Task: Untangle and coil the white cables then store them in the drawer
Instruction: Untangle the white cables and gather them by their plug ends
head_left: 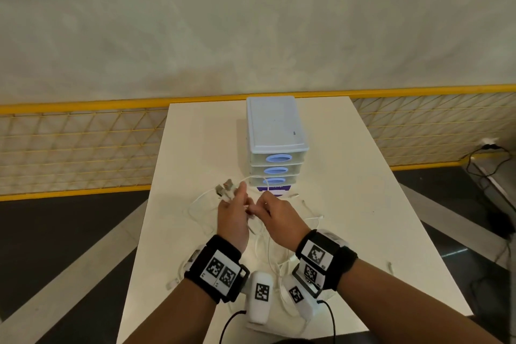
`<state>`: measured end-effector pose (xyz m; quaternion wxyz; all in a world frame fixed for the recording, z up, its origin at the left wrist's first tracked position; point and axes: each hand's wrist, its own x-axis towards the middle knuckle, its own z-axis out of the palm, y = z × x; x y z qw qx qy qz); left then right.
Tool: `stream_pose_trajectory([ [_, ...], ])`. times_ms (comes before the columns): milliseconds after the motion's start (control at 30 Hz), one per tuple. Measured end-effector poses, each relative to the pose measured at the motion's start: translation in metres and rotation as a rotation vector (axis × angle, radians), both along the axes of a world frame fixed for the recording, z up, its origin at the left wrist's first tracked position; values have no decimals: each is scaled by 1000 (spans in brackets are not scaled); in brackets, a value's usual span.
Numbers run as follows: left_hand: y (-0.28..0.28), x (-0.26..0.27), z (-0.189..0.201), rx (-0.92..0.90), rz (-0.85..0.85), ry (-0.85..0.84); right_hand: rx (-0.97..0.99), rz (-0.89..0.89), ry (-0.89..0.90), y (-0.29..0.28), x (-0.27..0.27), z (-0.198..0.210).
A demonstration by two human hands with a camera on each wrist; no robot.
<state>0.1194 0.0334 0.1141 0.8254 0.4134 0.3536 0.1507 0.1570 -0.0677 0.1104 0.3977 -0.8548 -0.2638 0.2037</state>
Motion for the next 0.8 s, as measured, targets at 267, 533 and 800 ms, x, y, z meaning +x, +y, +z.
stream_pose_trajectory([
  [267,69,2,5,-147,72,-44,-257,82,39,-51,25,-29],
  [533,116,-13,-4,25,181,4,-452,-134,-59,-93,67,-43],
  [800,26,6,-11,586,-262,244,-234,-27,-188,-27,30,-15],
])
